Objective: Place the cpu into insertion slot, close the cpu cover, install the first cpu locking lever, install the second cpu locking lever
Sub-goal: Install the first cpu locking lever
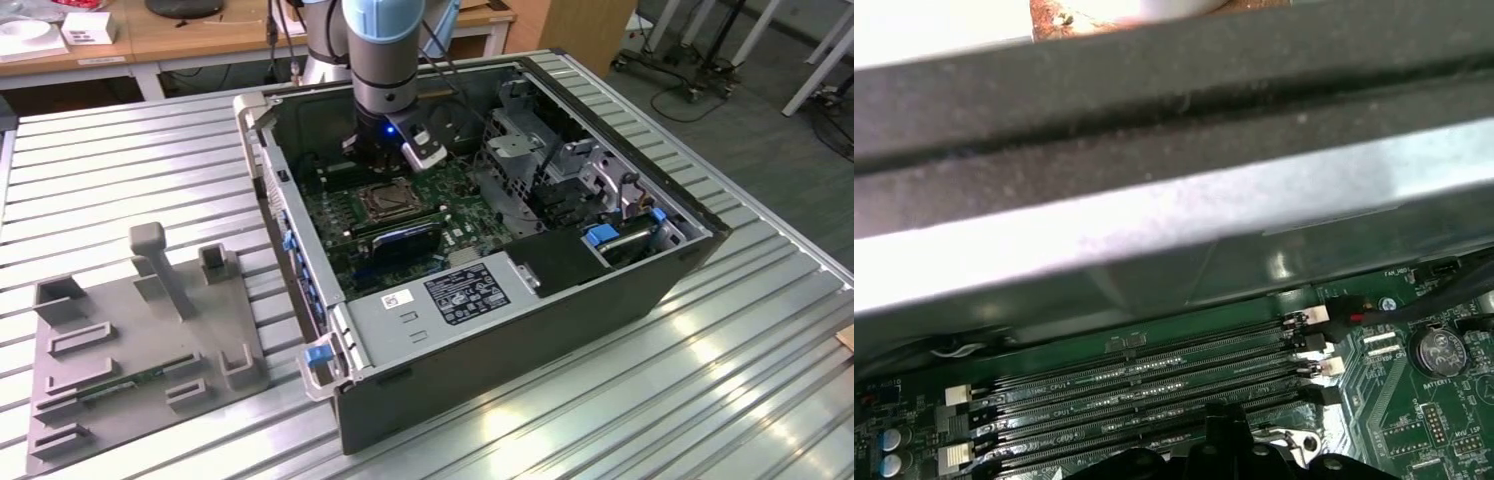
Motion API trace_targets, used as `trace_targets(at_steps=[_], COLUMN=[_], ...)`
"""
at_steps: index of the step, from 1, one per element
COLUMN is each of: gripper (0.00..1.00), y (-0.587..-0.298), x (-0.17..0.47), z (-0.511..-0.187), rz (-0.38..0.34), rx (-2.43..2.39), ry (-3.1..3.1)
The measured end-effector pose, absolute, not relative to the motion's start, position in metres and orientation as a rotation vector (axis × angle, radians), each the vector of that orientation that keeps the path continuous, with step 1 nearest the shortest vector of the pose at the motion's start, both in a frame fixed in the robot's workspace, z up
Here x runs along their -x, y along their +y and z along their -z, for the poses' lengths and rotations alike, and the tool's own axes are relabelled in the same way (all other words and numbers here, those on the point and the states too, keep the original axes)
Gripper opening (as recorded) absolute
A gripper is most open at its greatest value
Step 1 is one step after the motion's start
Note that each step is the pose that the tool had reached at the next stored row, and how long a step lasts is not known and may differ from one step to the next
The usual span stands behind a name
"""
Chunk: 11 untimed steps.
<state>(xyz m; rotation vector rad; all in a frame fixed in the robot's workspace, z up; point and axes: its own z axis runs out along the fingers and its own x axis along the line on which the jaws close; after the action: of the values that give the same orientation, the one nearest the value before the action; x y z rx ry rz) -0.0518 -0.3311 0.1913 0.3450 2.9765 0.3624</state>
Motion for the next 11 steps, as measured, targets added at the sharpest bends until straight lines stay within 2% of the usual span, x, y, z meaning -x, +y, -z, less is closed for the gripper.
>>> trace_targets(at_steps=[11], gripper=[0.11], y=[-0.3310], x=[0.0510], z=[-0.1950], rz=[-0.363], rx=[-0.345], ry=[2.976])
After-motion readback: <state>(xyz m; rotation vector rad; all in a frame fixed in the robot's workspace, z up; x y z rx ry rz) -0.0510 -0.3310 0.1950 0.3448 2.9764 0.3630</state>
